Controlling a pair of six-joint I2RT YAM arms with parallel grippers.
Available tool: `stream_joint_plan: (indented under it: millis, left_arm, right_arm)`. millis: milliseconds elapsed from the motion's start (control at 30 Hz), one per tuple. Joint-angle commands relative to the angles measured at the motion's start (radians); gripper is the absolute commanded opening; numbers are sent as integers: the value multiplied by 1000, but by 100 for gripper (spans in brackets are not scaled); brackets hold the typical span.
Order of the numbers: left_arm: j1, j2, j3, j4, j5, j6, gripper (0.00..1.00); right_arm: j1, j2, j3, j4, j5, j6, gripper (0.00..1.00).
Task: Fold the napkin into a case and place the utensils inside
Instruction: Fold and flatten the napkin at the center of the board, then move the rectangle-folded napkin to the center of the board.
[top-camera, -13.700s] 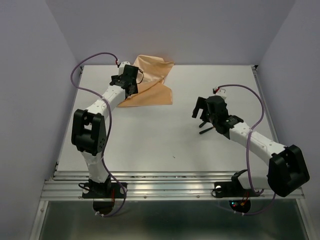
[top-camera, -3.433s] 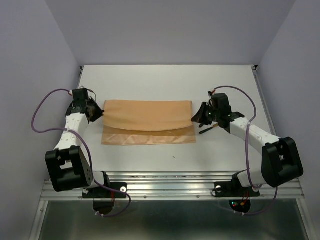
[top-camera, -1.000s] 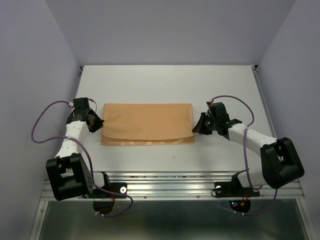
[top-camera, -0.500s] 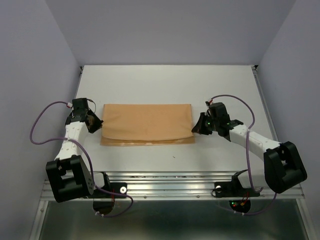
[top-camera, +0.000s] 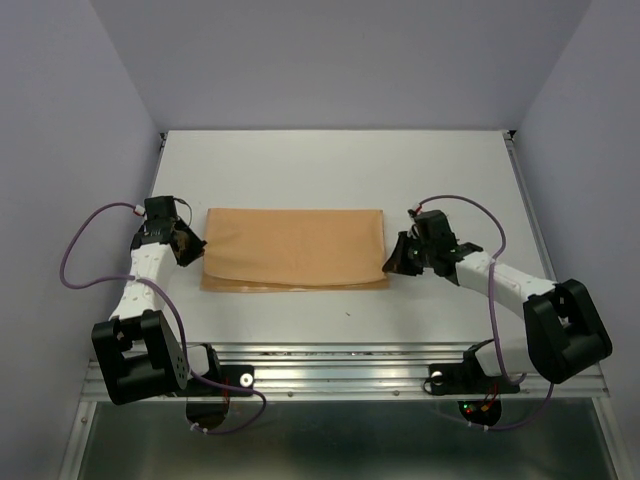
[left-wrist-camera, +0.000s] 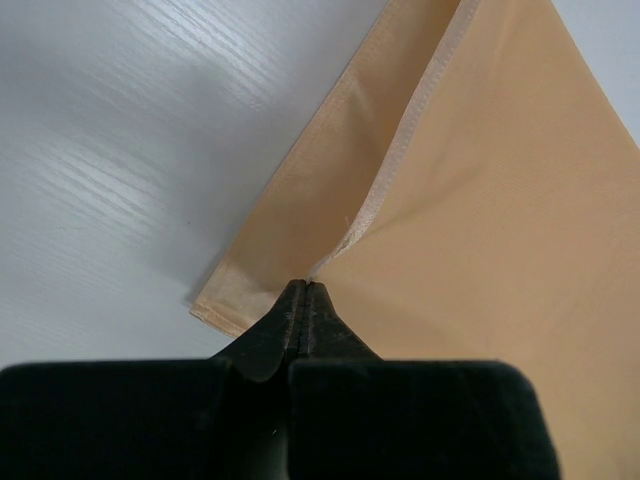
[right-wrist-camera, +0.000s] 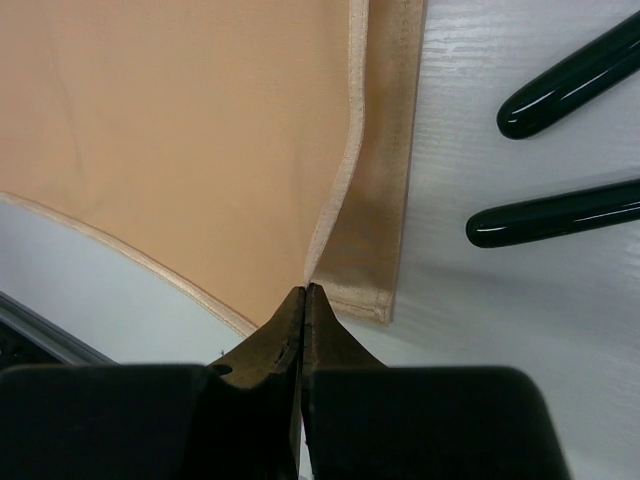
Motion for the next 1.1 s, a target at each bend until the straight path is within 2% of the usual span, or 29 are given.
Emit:
stream_joint_plan:
  millis: [0,33,67,100,133,167,200,267,433,633,667,867,933,1067]
  left_arm:
    - [4,-6,1,10,24,25,5]
    - [3,-2,5,10,31,30,9]
    - [4,-2,7,8,34,31,18]
    - [4,-4,10,7,41,33,40]
    - [4,-7,11,8,43,33,51]
    - [4,-13,15,7,42,35,58]
    - [4,-15,28,1,42,35,67]
    - [4,-18,47,-3,40,35,73]
    - [4,-6,143,20,54,24,73]
    - [-5,126,237,88,173,13,67]
    - [-11,145,242,102,183,8,66]
    - [-57,339,292,157,169,-18,48]
    - [-60,373,301,177,157,-27,45]
    - [-60,439,311,200,134,-36,44]
  right_arm:
    - [8,10,0,25,4,-3,4]
    - [8,14,3,25,6,-3,20]
    - [8,16,3,25,9,0,31]
    - [8,17,8,25,17,0,41]
    - [8,17,8,23,17,1,50]
    - [8,16,16,19,30,3,64]
    - [8,16,22,11,41,3,69]
    - [8,10,46,4,66,4,76]
    - [8,17,130,2,127,1,76]
    - [8,169,307,46,182,4,69]
    - [8,195,330,53,192,3,66]
    - [-1,431,531,63,176,-19,29]
    - [-13,474,568,65,176,-19,24]
    - [-35,562,641,62,172,-20,22]
